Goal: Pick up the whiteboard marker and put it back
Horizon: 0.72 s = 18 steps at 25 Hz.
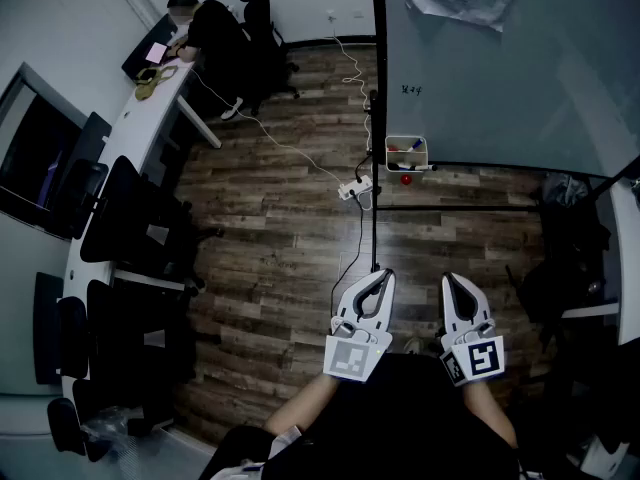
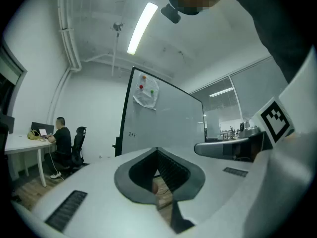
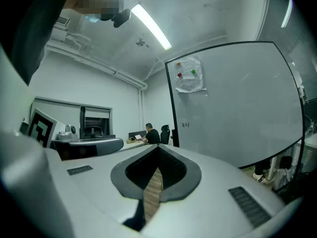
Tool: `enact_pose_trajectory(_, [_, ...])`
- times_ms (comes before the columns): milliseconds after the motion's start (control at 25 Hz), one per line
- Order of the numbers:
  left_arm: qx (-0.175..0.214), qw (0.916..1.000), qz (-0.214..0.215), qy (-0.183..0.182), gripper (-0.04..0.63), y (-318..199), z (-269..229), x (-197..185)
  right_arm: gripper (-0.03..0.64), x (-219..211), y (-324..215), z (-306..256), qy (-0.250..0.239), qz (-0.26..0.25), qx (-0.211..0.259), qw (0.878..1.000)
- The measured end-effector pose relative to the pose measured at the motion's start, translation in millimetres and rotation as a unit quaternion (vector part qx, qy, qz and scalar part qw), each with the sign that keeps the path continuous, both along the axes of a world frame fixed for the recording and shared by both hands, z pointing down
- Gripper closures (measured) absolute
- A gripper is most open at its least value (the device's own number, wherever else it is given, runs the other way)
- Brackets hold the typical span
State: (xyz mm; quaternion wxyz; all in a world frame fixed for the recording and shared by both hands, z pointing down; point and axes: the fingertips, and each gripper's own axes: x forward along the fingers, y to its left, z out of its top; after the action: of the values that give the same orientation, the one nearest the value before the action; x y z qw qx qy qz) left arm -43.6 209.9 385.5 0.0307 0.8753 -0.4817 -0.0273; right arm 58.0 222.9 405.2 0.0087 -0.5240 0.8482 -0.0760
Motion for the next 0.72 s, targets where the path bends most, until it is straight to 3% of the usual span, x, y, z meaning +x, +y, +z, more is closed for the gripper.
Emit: enact_pose_trajectory(720, [-0.007, 0.9998, 0.018, 0.005, 0.588, 3.1, 7.2, -26.5, 0.603, -26.9, 1.4, 3.9, -0.006, 0.021, -0.001, 1.0])
